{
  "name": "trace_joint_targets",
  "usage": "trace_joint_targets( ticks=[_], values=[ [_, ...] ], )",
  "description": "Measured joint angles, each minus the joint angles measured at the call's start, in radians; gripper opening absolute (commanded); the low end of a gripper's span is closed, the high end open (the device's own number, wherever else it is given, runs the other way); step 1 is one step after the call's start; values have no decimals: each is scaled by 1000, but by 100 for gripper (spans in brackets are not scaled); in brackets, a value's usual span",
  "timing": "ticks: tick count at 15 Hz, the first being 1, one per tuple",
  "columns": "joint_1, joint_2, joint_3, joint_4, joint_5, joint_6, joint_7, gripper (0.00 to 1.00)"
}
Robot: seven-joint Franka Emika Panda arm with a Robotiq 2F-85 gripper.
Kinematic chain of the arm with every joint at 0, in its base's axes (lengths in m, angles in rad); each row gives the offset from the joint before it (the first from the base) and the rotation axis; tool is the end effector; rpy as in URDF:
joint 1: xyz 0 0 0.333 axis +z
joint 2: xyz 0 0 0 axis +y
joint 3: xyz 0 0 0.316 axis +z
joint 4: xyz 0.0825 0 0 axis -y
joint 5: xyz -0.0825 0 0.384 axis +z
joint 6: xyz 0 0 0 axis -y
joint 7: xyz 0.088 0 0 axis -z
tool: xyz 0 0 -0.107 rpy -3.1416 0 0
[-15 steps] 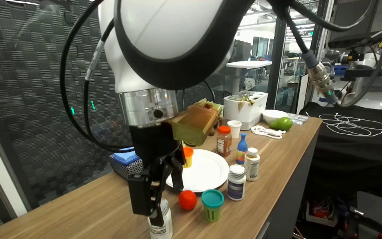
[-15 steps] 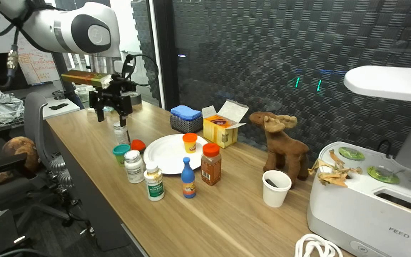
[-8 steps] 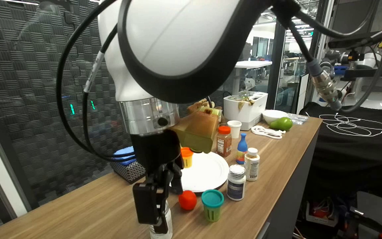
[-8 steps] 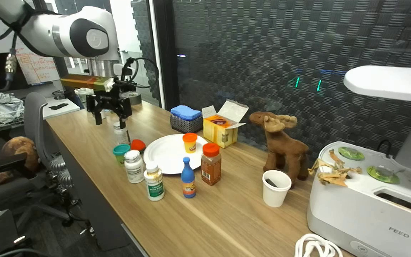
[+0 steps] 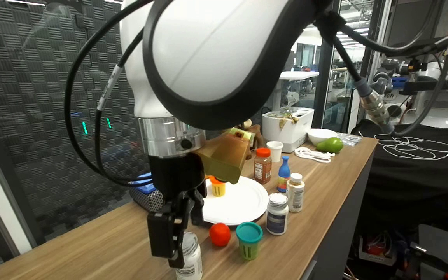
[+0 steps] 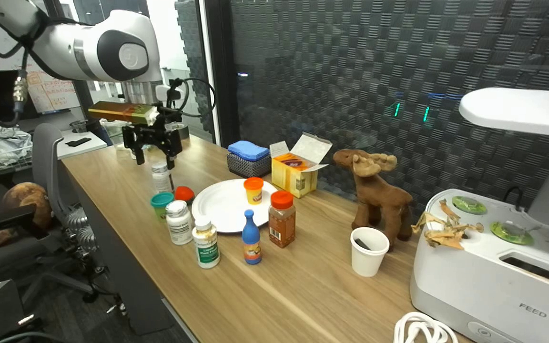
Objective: Pick up all the objects surrounding the white plate and arrange them on the plate
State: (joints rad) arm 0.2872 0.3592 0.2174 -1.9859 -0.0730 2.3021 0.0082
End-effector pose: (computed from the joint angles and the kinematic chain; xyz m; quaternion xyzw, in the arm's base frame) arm 0.5318 0.2869 0.2844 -0.9644 -0.2637 0.0189 0.0067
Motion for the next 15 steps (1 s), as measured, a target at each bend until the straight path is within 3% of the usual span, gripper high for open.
trace_joint_targets(
  ticks=[6, 11, 15],
  values=[
    [0, 17, -1, 0, -34, 14, 0, 20],
    [0, 16, -12, 9, -64, 32, 13, 20],
    [0, 1, -64, 44, -113, 30, 97, 20]
  ],
)
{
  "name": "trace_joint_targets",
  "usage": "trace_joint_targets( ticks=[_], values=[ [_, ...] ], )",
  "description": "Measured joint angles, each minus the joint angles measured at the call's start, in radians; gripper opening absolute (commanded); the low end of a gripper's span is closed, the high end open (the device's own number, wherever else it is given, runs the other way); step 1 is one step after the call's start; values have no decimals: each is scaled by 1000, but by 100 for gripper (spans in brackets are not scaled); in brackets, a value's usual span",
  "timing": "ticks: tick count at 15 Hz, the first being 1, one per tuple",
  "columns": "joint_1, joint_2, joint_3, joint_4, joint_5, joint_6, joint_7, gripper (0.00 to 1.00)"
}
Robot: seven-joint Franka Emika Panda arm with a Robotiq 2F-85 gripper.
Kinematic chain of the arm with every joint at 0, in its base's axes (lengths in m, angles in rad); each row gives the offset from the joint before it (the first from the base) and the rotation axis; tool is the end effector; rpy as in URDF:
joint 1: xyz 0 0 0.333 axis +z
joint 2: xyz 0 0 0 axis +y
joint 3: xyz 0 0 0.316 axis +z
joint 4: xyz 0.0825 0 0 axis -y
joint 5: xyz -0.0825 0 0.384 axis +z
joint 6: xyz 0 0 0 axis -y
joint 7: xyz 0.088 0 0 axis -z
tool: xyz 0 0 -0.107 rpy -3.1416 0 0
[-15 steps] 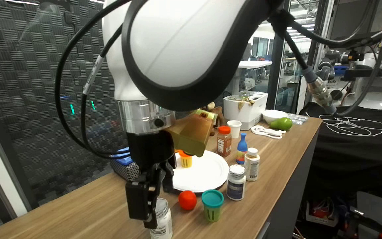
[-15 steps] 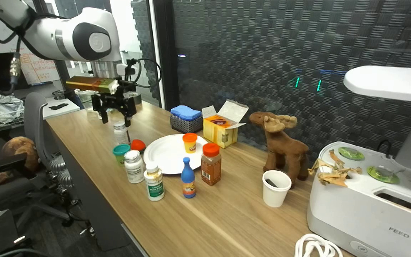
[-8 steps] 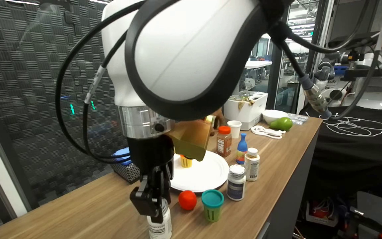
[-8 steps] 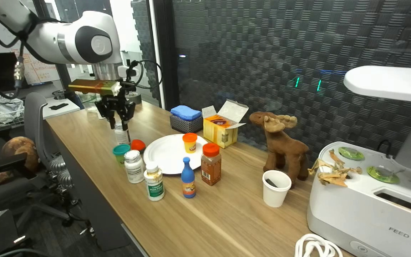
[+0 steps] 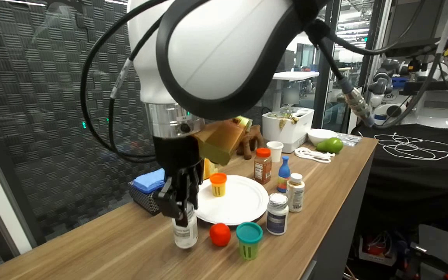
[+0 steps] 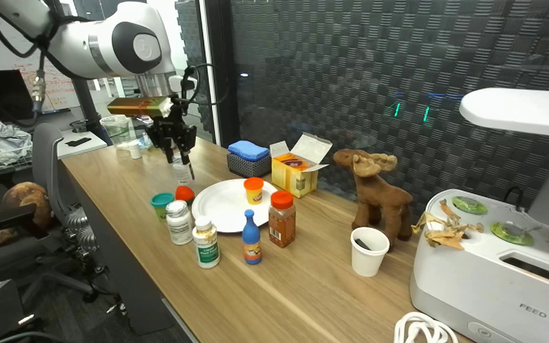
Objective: Pick up all the objects surrounding the white plate and arrange them on the plate
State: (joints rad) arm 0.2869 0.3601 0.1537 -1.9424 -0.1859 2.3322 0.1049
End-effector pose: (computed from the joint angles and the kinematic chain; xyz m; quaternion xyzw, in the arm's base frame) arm 0.5647 0.2580 0.3026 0.9737 0.2234 0.0287 0.0350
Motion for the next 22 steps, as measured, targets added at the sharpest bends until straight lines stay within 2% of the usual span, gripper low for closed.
trace_joint_targets(
  ticks=[5, 8, 22],
  values=[
    [-25, -21, -91, 45, -46, -2, 89, 20],
    [-49, -10, -117, 60, -47, -10, 109, 20],
    [-94, 133, -120, 167, -16, -46, 148, 20]
  ],
)
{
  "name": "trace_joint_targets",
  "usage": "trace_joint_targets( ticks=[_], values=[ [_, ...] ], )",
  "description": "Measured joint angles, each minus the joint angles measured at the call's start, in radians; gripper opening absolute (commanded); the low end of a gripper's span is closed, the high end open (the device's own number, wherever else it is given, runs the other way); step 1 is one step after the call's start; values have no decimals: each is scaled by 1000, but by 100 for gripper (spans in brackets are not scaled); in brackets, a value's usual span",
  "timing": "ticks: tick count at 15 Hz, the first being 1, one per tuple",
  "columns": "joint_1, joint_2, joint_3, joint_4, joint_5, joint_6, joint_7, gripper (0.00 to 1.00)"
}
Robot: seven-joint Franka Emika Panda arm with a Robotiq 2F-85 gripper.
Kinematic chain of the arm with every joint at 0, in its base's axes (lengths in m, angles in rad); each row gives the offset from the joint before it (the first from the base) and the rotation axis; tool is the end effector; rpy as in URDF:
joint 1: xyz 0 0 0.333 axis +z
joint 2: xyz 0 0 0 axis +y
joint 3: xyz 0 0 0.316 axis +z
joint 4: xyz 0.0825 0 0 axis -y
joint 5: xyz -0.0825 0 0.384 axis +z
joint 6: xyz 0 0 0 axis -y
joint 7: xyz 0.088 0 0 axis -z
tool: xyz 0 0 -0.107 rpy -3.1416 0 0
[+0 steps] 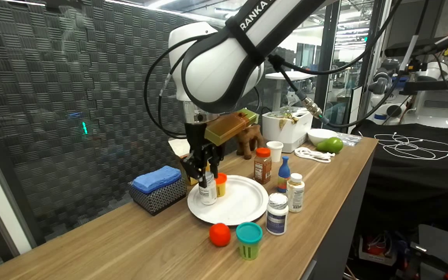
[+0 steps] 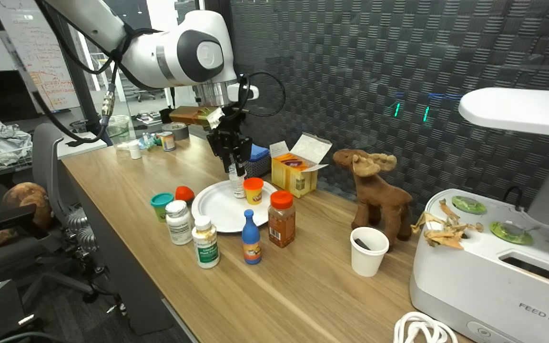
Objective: Pick up all the objects surrounding the white plate and arrange them on the plate
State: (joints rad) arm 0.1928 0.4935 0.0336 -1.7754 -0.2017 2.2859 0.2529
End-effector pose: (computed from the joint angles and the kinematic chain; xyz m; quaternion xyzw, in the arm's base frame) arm 0.6443 0.1418 0.2835 0.9963 0.0501 0.0250 0.0646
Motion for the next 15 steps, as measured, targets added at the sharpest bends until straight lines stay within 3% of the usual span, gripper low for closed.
trace_joint_targets(
  ticks=[1, 2, 4, 7, 15],
  values=[
    [-2, 3, 0, 6, 7, 0, 2, 20],
    [-4, 6, 0, 10, 17, 0, 2, 70],
    [-7, 9, 0, 13, 34, -2, 1, 78],
    [-7, 9, 3, 13, 54, -3, 1, 99],
    [3, -115, 25, -42, 109, -44, 47, 100]
  ],
)
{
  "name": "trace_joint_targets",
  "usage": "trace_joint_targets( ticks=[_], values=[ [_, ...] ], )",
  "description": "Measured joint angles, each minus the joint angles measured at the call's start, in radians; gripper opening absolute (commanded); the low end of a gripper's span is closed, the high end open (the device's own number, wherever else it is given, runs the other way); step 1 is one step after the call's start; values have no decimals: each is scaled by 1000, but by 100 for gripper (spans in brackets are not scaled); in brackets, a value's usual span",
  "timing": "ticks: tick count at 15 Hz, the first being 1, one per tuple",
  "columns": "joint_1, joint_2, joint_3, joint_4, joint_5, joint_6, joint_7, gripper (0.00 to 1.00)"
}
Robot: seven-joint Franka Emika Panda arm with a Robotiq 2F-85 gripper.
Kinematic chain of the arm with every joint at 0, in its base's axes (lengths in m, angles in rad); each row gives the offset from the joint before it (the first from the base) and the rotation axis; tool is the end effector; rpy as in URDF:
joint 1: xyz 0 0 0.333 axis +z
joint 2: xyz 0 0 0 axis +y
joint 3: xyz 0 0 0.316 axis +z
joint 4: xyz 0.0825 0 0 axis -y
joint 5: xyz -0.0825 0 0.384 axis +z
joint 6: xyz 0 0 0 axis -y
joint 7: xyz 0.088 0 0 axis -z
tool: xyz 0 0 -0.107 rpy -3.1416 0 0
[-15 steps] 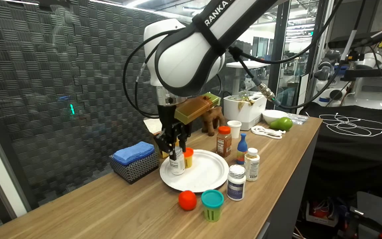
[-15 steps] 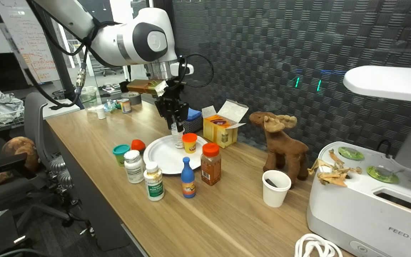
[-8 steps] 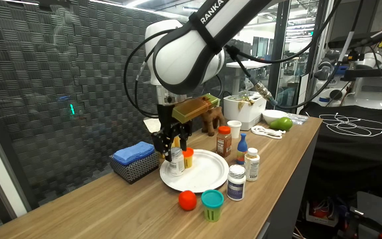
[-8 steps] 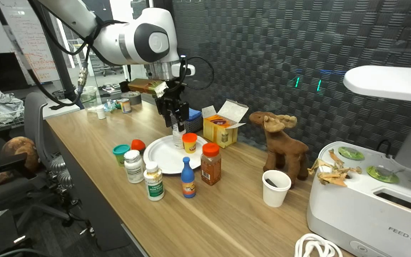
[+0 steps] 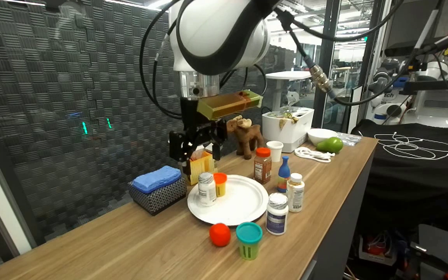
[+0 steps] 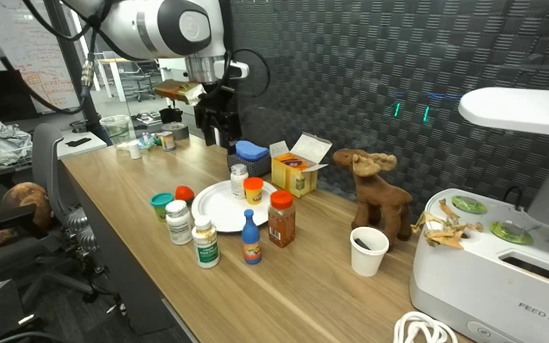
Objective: Pick up all the objects surrounding the white plate and arrange them on the plate
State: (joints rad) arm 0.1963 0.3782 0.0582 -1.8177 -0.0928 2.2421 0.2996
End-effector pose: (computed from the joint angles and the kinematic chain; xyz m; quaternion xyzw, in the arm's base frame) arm 0.6265 0.1574 0.3360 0.9994 0.0032 0.0299 0.0188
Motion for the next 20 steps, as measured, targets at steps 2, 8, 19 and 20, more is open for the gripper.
trace_joint_targets(
  ticks=[2, 8, 19, 20],
  values=[
    [5, -59, 18, -63, 26, -1, 29, 100],
    [31, -158, 64, -258, 36, -1, 71, 100],
    [25, -174, 82, -417, 35, 53, -171, 100],
    [25, -174, 82, -417, 34, 57, -194, 100]
  ],
)
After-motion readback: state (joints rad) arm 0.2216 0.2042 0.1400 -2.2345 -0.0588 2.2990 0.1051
